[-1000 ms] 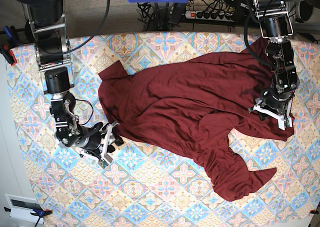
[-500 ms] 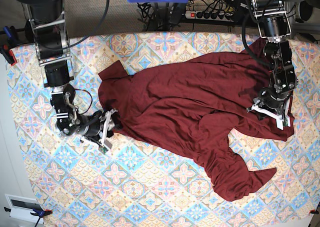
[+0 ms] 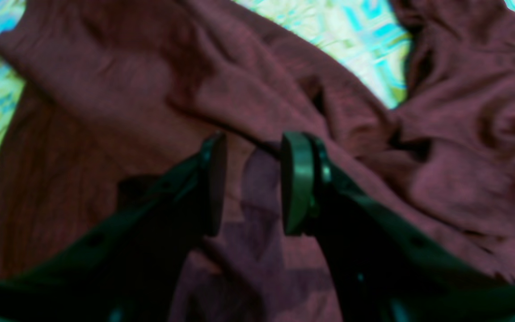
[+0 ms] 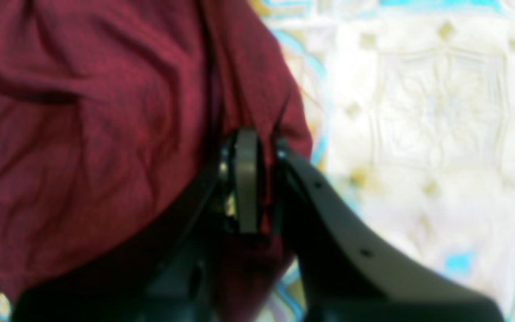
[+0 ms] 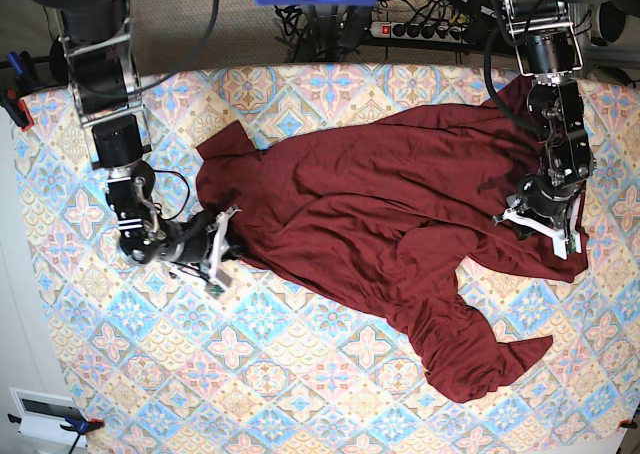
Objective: Layout the t-shirt on the table in an organized manner, then fold the t-shirt properly
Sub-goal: 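Grasp the shirt edge with the right gripper and pull it outward, then pull the shirt hem with the left gripper away from the right gripper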
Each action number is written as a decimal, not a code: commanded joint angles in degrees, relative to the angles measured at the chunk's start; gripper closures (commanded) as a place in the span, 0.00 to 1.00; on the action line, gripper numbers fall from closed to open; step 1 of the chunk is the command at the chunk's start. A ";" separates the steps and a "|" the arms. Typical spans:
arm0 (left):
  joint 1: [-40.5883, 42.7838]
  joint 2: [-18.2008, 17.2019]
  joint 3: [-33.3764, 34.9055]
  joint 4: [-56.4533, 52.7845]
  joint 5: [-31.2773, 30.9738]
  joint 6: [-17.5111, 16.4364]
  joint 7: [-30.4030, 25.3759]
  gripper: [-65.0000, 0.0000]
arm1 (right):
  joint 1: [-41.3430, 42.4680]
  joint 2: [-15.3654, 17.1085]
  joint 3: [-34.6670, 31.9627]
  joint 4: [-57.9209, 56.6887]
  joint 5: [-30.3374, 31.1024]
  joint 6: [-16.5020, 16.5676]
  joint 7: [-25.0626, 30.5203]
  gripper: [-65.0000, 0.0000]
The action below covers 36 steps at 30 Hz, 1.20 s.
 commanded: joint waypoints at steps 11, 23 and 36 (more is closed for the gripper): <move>-1.39 0.33 -0.19 0.88 0.13 -0.30 -1.37 0.69 | -15.20 12.62 23.41 21.88 -0.20 -0.36 -7.63 1.00; -1.74 0.33 -0.10 1.32 -0.04 -0.48 -1.37 0.69 | -20.03 13.94 29.74 24.35 -0.29 -0.36 -11.06 1.00; -12.46 -3.71 0.08 -9.75 0.40 -0.57 -1.28 0.61 | -18.98 13.94 29.65 28.30 -0.29 -0.36 -10.45 0.78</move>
